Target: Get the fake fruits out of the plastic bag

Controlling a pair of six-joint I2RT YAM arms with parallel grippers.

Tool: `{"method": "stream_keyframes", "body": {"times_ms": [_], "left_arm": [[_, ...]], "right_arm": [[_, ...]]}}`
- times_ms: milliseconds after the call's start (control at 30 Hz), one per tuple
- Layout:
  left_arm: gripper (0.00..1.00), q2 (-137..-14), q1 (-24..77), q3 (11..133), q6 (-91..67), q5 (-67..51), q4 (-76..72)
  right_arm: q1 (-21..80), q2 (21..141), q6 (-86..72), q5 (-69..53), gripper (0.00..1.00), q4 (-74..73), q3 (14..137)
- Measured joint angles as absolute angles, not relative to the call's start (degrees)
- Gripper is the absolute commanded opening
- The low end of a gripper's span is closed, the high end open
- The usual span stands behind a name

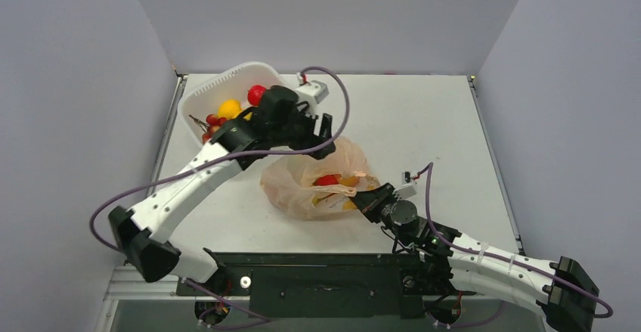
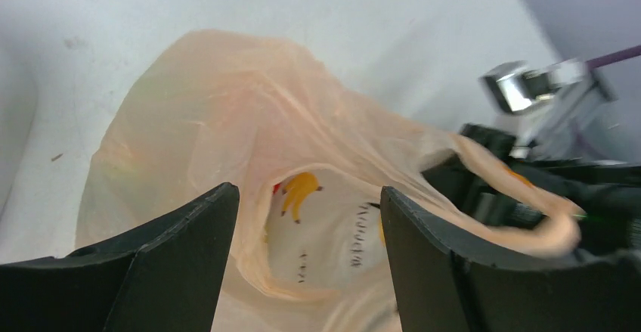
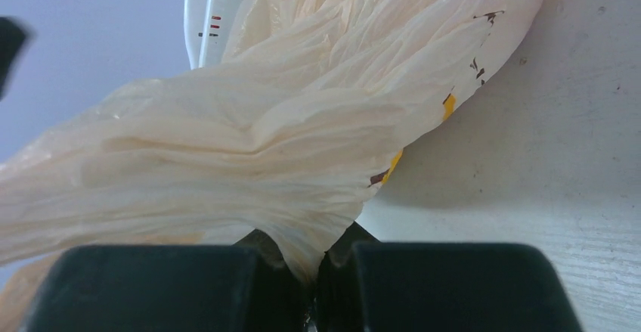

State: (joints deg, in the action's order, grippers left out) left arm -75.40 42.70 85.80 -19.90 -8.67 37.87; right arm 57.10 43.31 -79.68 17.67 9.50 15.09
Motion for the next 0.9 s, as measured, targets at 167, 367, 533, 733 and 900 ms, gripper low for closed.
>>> {"method": "stream_keyframes", "body": {"times_ms": [167,367,533,733,900], "left_arm": [[0.66,-88.42,45.71,86.13,-13.02,-4.43,43.92],[0.67,-87.09,50.81,79.00,-10.72,2.72,43.05],[0.67,-86.37,55.18,74.94,-9.76,11.42,40.21],[0.67,-86.37,57.87,72.88,-8.34,22.00,38.57],[0.65,-86.89,58.15,72.71,-7.11,29.02,38.39]], "right_arm": [[57.04,42.13,-78.61,18.11,0.00,8.56,15.11],[56.99,42.11,-78.59,18.17,0.00,8.32,15.11],[56.60,42.11,-78.63,18.13,0.00,8.32,15.11],[56.23,41.30,-78.63,18.00,0.00,8.27,15.09],[56.18,39.83,-78.67,18.00,0.00,8.25,15.09]]}}
